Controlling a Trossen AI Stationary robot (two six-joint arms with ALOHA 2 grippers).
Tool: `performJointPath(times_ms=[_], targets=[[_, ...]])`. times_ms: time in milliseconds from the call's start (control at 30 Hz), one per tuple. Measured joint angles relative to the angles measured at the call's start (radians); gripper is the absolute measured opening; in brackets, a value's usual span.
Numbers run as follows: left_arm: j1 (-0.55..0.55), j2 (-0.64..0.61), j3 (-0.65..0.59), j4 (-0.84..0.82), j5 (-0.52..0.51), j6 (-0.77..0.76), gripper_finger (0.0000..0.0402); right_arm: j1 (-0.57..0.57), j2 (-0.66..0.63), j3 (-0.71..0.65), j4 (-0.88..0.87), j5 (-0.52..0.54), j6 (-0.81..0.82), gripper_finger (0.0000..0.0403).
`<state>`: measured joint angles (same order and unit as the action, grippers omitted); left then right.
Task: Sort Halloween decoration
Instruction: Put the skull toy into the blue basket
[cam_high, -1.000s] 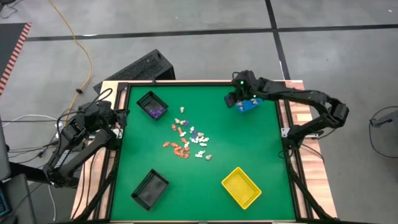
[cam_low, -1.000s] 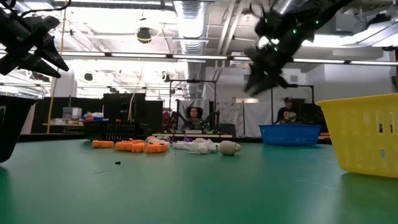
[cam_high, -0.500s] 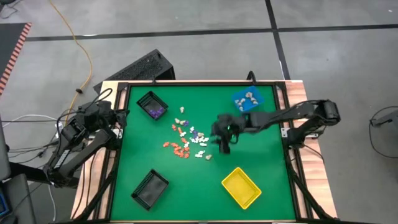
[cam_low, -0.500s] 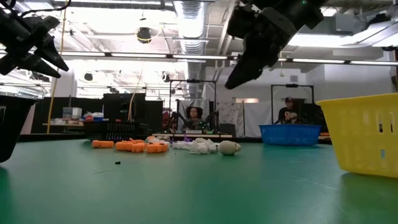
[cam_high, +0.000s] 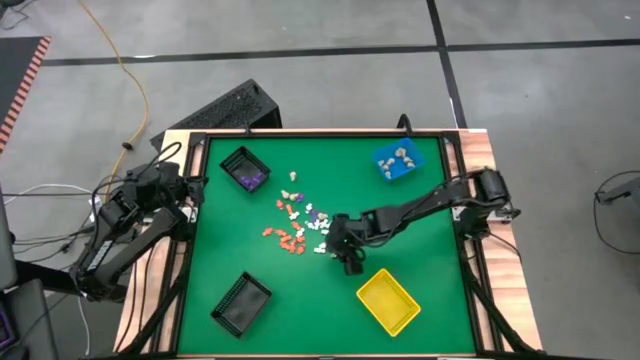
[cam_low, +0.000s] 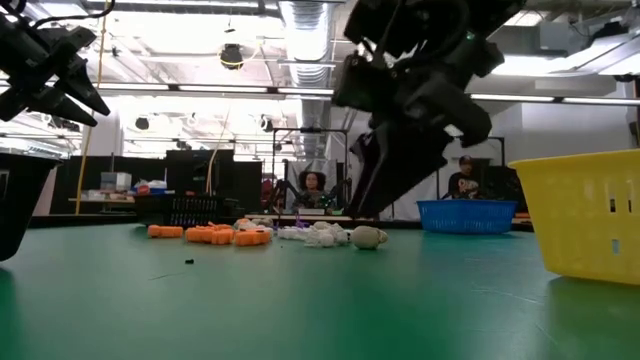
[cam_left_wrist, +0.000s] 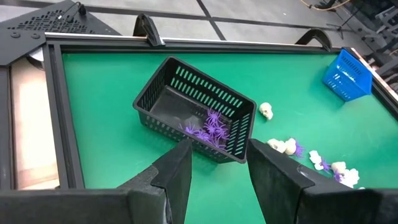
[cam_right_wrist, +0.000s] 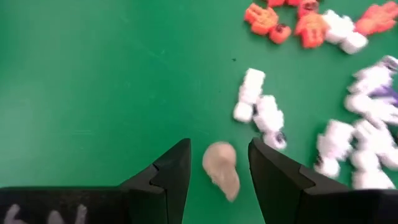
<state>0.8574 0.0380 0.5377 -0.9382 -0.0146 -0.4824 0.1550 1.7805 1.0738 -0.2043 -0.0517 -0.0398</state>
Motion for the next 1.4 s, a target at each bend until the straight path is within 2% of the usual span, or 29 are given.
performJointPath(times_ms=[333,633,900,1067,1267,1400], targets=[[0.000,0.000,0.000,0.000,0.000,0.000,0.0143,0.001,0.074,0.013,-0.047,-0.003,0.021,0.0177],[0.000,0.000,0.000,0.000,-0.001,0.000,0.0143,0.000,0.082,0.013,-0.060,-0.003,0.058,0.0106],[0.000,0.000,0.000,0.000,-0.001,0.000,0.0143,0.000,0.079,0.012,-0.059,-0.001,0.146,0.0106],[0.000,0.000,0.000,0.001,-0.001,0.000,0.0143,-0.017,0.037,0.007,-0.074,0.000,0.165,0.0105],[0.000,0.000,0.000,0.001,0.000,0.000,0.0143,-0.114,-0.075,0.006,-0.099,0.002,0.163,0.0097],[0.000,0.000,0.000,0.001,0.000,0.000,0.0143,-0.206,-0.175,0.008,-0.194,0.102,0.157,0.0093]])
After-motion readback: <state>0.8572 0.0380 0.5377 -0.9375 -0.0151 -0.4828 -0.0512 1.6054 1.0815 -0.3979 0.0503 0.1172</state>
